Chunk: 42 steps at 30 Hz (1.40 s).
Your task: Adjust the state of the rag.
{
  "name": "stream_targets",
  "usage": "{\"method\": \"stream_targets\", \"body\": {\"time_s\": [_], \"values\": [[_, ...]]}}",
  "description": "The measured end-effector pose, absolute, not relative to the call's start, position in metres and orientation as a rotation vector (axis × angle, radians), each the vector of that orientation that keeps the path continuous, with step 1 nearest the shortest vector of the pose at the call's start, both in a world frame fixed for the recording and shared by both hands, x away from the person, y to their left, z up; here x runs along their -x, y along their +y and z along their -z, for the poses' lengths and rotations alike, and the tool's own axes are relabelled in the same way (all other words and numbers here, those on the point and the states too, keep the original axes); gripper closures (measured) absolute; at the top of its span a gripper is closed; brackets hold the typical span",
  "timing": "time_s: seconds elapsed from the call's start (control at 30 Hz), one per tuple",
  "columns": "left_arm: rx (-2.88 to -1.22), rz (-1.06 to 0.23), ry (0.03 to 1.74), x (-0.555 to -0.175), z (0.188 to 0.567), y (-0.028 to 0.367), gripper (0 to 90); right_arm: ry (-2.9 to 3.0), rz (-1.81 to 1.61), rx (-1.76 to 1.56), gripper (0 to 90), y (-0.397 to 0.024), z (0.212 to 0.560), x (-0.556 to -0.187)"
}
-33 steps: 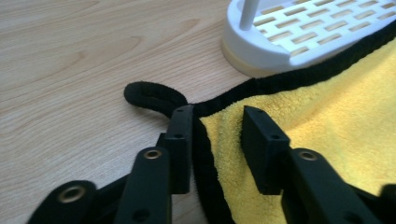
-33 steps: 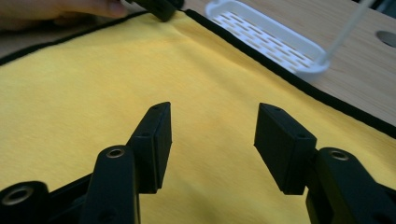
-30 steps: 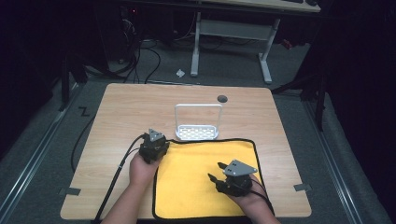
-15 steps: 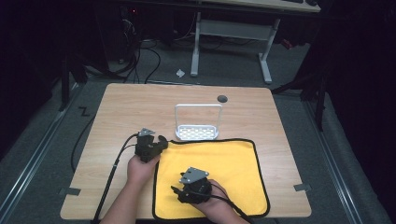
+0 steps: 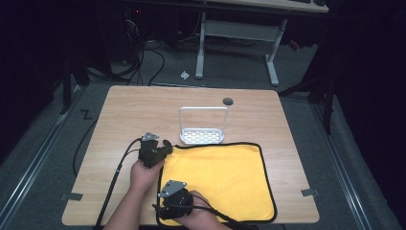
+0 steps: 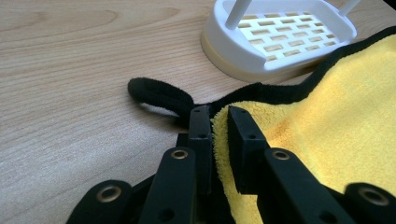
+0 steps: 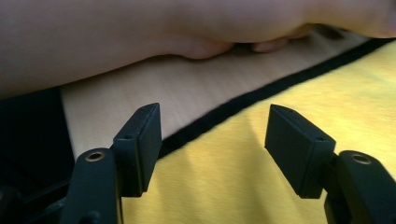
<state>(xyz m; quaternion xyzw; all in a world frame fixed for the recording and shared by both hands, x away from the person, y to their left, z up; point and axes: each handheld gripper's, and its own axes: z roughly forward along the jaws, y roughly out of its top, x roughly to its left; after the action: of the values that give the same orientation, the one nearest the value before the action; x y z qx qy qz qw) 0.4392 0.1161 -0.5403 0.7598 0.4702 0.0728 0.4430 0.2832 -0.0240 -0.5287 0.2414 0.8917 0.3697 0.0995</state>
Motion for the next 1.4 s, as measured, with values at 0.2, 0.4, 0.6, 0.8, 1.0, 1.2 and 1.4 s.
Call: {"method": "stream_targets", "body": {"time_s": [0.2, 0.4, 0.6, 0.8, 1.0, 1.2, 1.4], "values": [[-1.881, -0.179, 1.169, -0.439, 0.54, 0.116, 79.9, 2.638, -1.047, -0.638, 38.6, -0.019, 0.534, -0.276], [-1.876, -0.175, 1.174, -0.44, 0.541, 0.117, 79.9, 2.573, -0.988, -0.638, 68.8, -0.032, 0.529, -0.28], [-1.868, -0.167, 1.181, -0.441, 0.541, 0.118, 80.0, 2.527, -1.055, -0.65, 81.0, -0.048, 0.514, -0.28], [-1.855, -0.174, 1.179, -0.44, 0.54, 0.119, 80.7, 2.482, -1.091, -0.644, 81.7, -0.059, 0.506, -0.279], [-1.821, -0.155, 1.16, -0.438, 0.539, 0.122, 82.3, 2.449, -1.134, -0.65, 81.8, -0.067, 0.499, -0.278], [-1.745, -0.127, 1.185, -0.437, 0.536, 0.13, 83.4, 2.428, -1.216, -0.646, 81.7, -0.065, 0.491, -0.28], [-1.662, -0.098, 1.236, -0.431, 0.536, 0.146, 83.4, 2.427, -1.25, -0.6, 81.6, -0.048, 0.486, -0.276]]}}
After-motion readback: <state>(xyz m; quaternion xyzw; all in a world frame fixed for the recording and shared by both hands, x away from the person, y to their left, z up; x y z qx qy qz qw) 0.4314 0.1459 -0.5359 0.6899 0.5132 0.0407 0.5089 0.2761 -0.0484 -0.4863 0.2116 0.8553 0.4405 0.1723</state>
